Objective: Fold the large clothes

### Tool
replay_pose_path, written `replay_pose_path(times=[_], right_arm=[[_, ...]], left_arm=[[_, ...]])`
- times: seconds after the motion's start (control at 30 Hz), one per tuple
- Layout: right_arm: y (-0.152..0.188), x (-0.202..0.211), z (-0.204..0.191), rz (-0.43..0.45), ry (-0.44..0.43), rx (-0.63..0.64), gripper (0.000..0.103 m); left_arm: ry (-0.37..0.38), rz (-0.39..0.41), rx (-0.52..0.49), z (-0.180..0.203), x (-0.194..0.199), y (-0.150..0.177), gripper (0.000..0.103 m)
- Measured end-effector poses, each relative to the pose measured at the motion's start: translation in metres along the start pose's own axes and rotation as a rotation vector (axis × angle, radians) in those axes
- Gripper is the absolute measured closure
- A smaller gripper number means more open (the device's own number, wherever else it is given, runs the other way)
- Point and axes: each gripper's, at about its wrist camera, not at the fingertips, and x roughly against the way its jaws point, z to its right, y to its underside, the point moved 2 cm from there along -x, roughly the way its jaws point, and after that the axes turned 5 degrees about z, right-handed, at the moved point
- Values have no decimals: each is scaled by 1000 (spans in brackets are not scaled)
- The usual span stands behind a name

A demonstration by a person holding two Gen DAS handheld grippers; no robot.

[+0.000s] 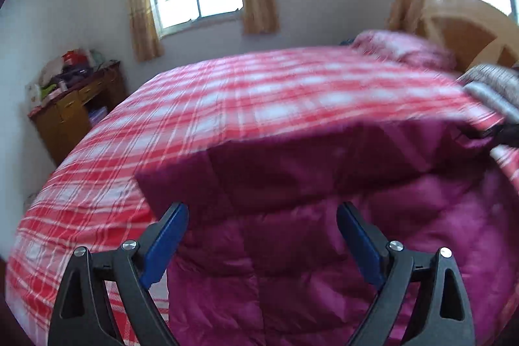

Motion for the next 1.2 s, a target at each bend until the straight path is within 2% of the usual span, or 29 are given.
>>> replay_pose_path(times=[0.03, 0.07, 0.1, 0.13, 0.23, 0.37, 0.4, 0.53, 0.73, 0.8, 0.87, 0.9, 0.97, 1.1, 1.2], right_arm=[[-1, 9, -4, 31, 8, 6, 50], [-1, 20, -10, 73, 23, 24, 38], [-1, 28, -17, 103, 30, 41, 36], [1, 38, -28, 133, 31, 66, 35], [12, 50, -68, 146, -20, 148, 35], [42, 24, -128, 60, -90, 319, 35], [48, 13, -133, 47, -75, 345, 35], [57, -32, -128, 10, 13, 363, 36], [56, -52, -114, -10, 17, 325, 36], [58, -54, -112, -11, 19, 319, 36], [61, -57, -110, -15, 21, 304, 36], [61, -59, -108, -16, 22, 293, 36], [62, -60, -107, -20, 24, 289, 36], [64, -62, -104, -27, 21, 275, 36], [64, -64, -98, -31, 8, 240, 36]], left_arm=[[-49, -38, 2, -1, -11, 6, 10], [-68, -65, 19, -4, -18, 12, 10], [-76, -92, 48, -9, -23, 15, 10], [-77, -114, 84, -14, -28, 18, 10], [-102, -138, 126, -20, -33, 19, 10], [-129, -170, 141, -18, -41, 19, 10], [-131, -177, 146, -17, -44, 19, 10], [-158, -208, 162, -21, -54, 23, 10], [-160, -220, 196, -25, -58, 26, 10], [-160, -182, 190, -21, -47, 18, 10], [-143, -106, 158, -10, -29, 5, 10], [-130, -72, 119, 0, -23, -1, 10], [-117, -58, 48, 17, -23, -7, 10], [-125, -137, -4, 35, -55, 1, 10], [-103, -165, 21, 35, -71, 7, 9]])
